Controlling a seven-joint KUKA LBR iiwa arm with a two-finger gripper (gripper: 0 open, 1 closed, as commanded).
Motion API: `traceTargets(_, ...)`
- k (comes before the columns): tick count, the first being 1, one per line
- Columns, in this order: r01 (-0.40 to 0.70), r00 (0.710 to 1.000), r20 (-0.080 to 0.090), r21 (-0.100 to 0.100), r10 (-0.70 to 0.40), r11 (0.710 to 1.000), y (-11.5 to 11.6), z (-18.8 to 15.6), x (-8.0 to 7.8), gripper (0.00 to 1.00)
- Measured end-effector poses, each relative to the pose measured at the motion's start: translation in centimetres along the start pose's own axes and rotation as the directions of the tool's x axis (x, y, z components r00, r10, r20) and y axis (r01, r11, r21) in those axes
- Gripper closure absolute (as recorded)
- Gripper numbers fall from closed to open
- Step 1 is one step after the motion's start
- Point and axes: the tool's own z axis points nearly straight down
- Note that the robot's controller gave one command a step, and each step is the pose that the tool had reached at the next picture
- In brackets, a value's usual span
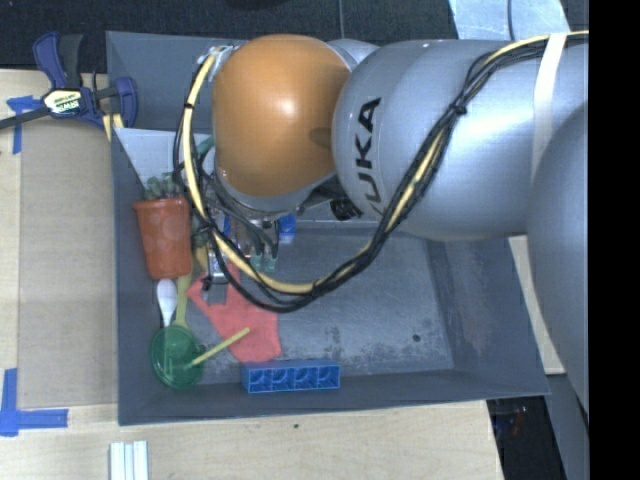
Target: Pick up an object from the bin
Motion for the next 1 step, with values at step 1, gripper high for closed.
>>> traceTargets(1,-0.004,1.000,0.008,-0.002,0.004,1.000,-0.13,-0.43,-0.21,0.00)
